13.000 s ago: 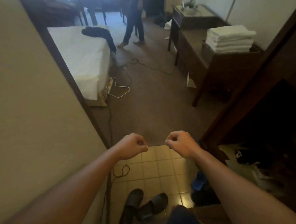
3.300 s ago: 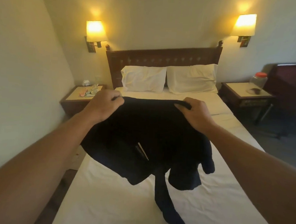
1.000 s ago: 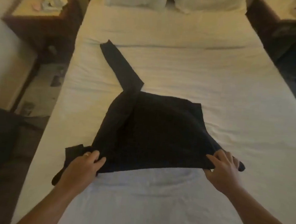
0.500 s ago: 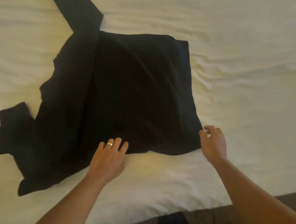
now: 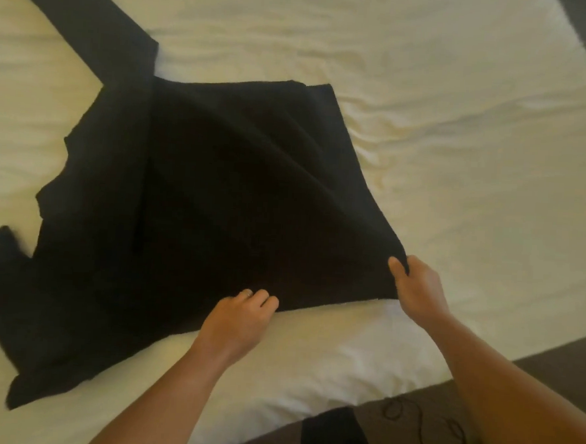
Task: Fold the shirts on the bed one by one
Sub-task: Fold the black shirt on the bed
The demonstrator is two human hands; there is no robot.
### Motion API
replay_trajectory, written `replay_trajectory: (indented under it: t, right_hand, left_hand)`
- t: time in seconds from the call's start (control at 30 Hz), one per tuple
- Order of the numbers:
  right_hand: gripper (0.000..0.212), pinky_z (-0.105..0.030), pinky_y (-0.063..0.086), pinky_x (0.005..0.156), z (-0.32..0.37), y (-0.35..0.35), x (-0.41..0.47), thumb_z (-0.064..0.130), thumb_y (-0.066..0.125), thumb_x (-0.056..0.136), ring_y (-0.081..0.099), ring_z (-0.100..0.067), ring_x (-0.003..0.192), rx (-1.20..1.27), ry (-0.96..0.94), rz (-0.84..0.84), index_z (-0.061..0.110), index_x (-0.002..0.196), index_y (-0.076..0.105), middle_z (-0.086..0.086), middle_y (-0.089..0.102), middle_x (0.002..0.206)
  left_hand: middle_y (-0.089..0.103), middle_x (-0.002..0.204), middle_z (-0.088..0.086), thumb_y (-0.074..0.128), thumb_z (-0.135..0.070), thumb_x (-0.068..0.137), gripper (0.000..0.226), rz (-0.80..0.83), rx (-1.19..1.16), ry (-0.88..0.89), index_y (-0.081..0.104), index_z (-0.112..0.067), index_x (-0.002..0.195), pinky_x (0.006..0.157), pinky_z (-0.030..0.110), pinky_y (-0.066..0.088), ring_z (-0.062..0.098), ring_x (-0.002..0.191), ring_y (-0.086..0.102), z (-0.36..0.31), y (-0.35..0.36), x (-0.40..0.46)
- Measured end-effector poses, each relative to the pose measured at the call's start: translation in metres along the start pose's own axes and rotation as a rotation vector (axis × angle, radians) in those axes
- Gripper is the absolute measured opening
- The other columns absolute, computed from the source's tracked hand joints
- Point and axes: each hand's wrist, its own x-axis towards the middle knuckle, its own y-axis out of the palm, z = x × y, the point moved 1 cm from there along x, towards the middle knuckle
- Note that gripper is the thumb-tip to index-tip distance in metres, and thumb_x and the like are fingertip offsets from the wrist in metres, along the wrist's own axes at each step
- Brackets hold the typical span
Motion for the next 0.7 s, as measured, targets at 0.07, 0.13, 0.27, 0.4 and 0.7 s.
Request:
replay_trajectory:
  t: [0.07,0.13,0.27,0.4,0.7]
  right_hand:
    - [0.037,-0.032,0.037,0.057,-0.01,0.003,0.003,0.043,0.044,0.105,0.053,-0.018,0.068,-0.198,0.026,0.168,0.013,0.087,0.055,-0.007,0.059,0.081]
    - [0.038,-0.03,0.038,0.059,-0.007,-0.001,0.011,0.047,0.046,0.103,0.052,-0.014,0.066,-0.352,0.045,0.245,0.014,0.09,0.06,-0.002,0.058,0.079]
    - [0.039,-0.027,0.035,0.053,0.036,-0.018,0.04,0.037,0.045,0.102,0.05,-0.018,0.059,-0.335,-0.042,-0.015,0.012,0.075,0.057,-0.005,0.055,0.068]
    - [0.024,-0.027,0.042,0.057,0.103,-0.013,0.107,0.022,0.052,0.098,0.057,-0.025,0.069,0.075,-0.075,-0.092,0.006,0.081,0.062,-0.009,0.061,0.075]
    - [0.033,-0.041,0.057,0.084,0.234,-0.009,0.233,0.023,0.061,0.095,0.067,-0.024,0.095,0.281,-0.157,-0.011,0.002,0.12,0.063,-0.013,0.069,0.11]
  left_hand:
    - [0.06,0.118,0.001,0.055,-0.011,0.097,0.034,0.108,0.006,-0.04,0.054,-0.02,0.129,0.067,0.033,0.047,0.025,0.105,0.063,-0.004,-0.002,0.004]
    - [0.057,0.123,-0.001,0.05,-0.026,0.1,0.034,0.271,-0.022,-0.042,0.049,-0.023,0.134,0.079,0.036,0.051,0.023,0.11,0.058,-0.002,-0.013,0.016]
    - [0.06,0.1,-0.008,0.054,-0.072,0.088,0.048,0.438,-0.222,-0.102,0.058,-0.027,0.105,0.077,0.038,0.054,0.014,0.087,0.06,0.019,-0.049,0.052]
    - [0.058,0.092,-0.01,0.056,-0.058,0.095,0.029,0.105,-0.386,-0.233,0.061,-0.03,0.092,0.077,0.039,0.055,0.012,0.085,0.06,0.055,-0.088,0.119]
    - [0.045,0.146,0.004,0.054,-0.035,0.101,0.048,-0.31,-0.126,-0.349,0.045,-0.024,0.147,0.106,0.049,0.039,0.032,0.134,0.04,0.131,-0.16,0.282]
